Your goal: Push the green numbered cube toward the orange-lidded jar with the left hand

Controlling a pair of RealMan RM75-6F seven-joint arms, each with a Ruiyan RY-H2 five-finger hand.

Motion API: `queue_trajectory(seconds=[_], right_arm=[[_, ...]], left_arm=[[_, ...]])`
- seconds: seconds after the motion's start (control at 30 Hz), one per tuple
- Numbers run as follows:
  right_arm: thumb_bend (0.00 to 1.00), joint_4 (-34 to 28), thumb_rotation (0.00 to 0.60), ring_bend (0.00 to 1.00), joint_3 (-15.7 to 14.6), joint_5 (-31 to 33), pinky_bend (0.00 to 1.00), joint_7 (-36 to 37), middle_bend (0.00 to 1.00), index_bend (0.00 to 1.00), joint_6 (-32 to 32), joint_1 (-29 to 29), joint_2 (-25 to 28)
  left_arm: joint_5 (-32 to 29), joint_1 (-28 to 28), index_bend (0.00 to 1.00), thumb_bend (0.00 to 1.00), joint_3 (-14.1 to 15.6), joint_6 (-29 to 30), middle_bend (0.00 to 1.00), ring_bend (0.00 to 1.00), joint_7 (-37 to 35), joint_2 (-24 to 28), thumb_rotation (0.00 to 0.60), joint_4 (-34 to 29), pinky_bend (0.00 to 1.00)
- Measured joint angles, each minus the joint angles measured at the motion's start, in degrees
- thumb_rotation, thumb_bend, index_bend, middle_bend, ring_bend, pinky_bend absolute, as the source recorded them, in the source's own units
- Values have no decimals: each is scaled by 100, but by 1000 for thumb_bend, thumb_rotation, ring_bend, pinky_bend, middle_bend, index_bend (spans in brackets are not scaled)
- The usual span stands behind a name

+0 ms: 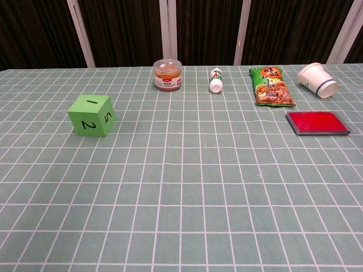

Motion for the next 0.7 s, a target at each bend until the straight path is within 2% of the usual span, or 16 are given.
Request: queue_trajectory(seconds=[0.17,0.7], right_arm=[[45,81,600,0,-48,-52,0,7,0,72,-114,53,-66],[45,-296,600,0,14,115,0,-170,0,72,80,-104,36]], left_arm=[[99,30,109,291,-17,57,118,0,-29,5,600,-1,0],[222,86,108,292,-42,-49,119,0,-70,20,600,-2,0]])
